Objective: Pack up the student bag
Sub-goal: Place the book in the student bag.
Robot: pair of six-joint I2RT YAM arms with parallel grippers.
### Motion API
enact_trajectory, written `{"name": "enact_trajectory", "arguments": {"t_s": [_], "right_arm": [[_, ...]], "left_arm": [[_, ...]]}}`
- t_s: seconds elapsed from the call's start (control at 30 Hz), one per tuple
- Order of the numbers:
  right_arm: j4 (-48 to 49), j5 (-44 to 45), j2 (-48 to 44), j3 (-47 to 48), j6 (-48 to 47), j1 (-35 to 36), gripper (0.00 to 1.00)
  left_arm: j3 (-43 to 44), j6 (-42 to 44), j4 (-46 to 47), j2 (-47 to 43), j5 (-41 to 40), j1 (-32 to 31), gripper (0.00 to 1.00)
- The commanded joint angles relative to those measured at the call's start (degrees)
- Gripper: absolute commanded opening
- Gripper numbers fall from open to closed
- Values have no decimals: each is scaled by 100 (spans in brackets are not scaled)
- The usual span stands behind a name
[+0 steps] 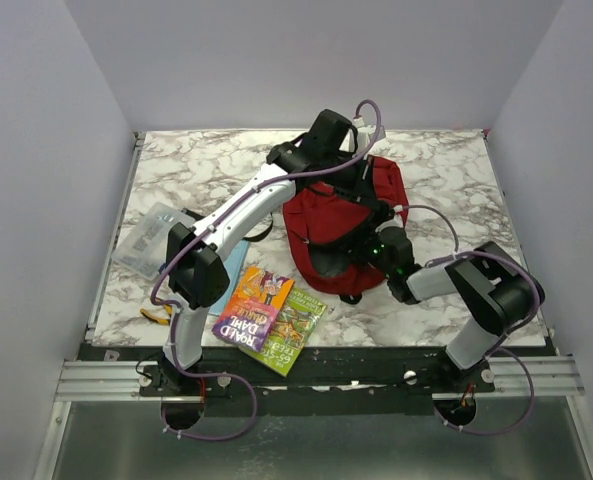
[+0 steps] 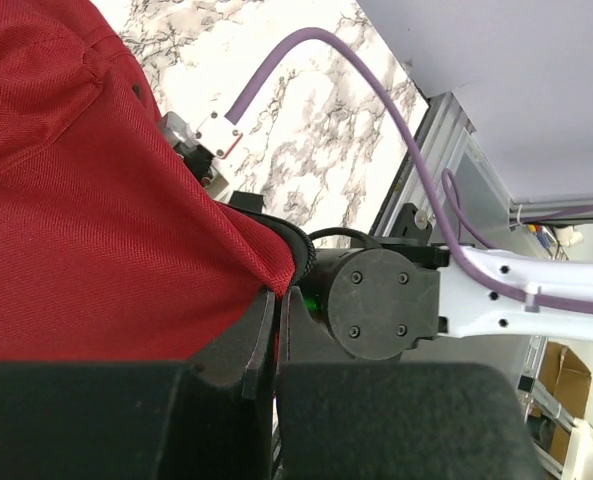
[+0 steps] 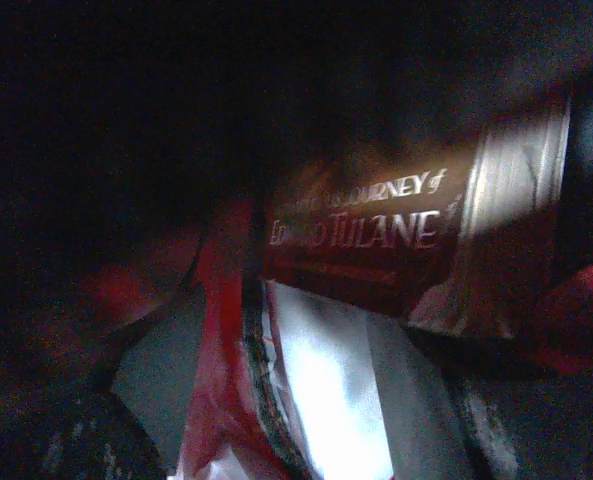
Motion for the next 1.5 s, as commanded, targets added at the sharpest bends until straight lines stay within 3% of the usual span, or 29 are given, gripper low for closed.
{"name": "enact_trajectory", "arguments": {"t_s": [0.0, 0.13, 0.43, 0.87, 1.0, 1.2, 1.47], "right_arm": [[-1405, 62, -632, -114, -761, -59, 72], [-2705, 147, -1272, -110, -1207, -71, 79], [-4441, 366, -3275, -409, -1938, -67, 100], [-5849, 964, -4640, -346, -1781, -73, 99], [-5729, 1200, -4819, -371, -1574, -76, 95], [-5740, 1588, -4358, -117, -1378, -121, 91], [-6125, 935, -3929, 261, -1424, -577, 95]], "left_arm": [[-14, 15, 108, -189, 156, 23, 0], [-325, 43, 161, -285, -11, 199, 0], [-470, 34, 237, -175, -24, 301, 0], [-493, -54, 285, -13, 143, 296, 0], [-509, -63, 300, -25, 181, 267, 0], [-599, -115, 325, 85, 101, 162, 0], [-733, -209, 329, 168, 98, 185, 0]]}}
